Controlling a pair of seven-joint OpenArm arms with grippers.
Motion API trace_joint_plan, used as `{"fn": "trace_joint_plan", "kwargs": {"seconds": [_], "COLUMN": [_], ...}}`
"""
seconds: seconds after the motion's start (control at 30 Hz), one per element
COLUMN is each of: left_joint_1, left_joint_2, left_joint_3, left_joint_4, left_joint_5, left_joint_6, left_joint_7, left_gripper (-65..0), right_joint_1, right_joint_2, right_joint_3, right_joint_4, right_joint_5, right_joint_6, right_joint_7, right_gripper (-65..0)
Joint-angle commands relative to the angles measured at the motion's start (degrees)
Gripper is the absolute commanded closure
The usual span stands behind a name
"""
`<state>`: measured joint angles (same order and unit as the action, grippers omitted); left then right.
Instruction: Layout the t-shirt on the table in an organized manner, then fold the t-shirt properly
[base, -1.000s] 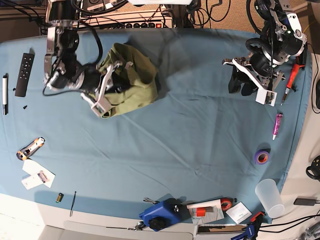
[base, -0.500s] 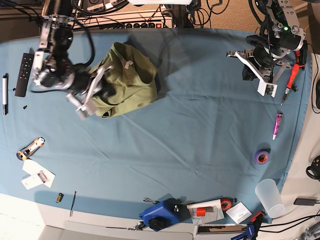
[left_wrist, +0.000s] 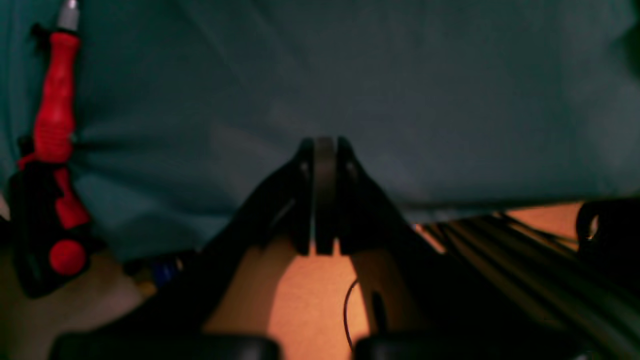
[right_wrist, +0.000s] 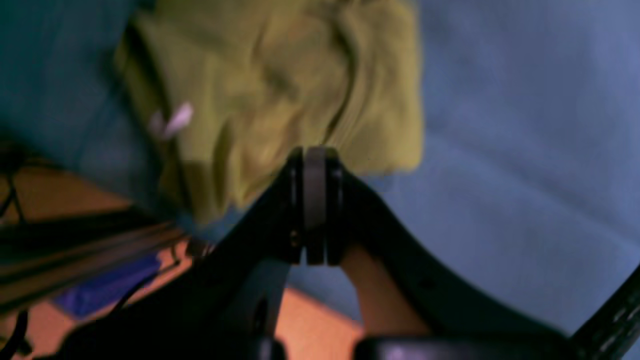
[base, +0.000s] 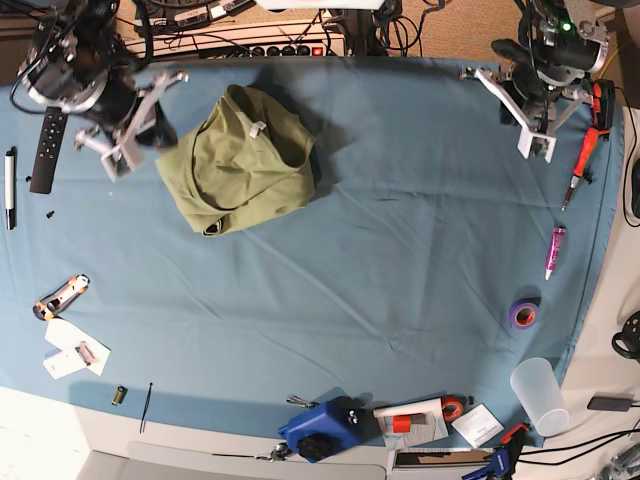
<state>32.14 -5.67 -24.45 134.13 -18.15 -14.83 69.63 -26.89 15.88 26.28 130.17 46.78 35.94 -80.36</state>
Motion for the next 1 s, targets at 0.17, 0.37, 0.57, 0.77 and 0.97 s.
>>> {"fn": "trace_joint_plan", "kwargs": {"seconds": [0.17,0.37,0.57,0.77,0.97], "left_joint_1": [7.23,14.91,23.06,25.51,25.11], "left_joint_2": [-2.10,-4.79,-4.79,-4.79,-4.68], "left_joint_3": [-0.13,-0.13,-0.11,-0.11,-0.11], "left_joint_4": [0.87,0.87,0.87,-5.40,-17.99], "left_joint_5": [1.40,2.12,1.79,-1.62,-3.96], "left_joint_6": [2.05,6.05,6.03,4.57,1.40], "left_joint_7": [0.66,0.44,-2.14,-3.65,-5.66], "left_gripper": [0.0,0.0,0.0,0.0,0.0], "right_joint_1": [-9.92,-18.12,-23.98,-25.79,-25.42], "right_joint_2": [0.63,0.63,0.63,0.63,0.66], "right_joint_3": [0.39,0.39,0.39,0.37,-0.74], "right_joint_4": [0.98,0.98,0.96,-5.01,-17.77], "right_joint_5": [0.74,0.72,-2.43,-3.34,-3.39], "right_joint_6": [0.00,0.02,0.00,0.09,2.27], "right_joint_7": [0.36,0.36,0.36,0.36,0.36], "right_gripper": [0.0,0.0,0.0,0.0,0.0]}}
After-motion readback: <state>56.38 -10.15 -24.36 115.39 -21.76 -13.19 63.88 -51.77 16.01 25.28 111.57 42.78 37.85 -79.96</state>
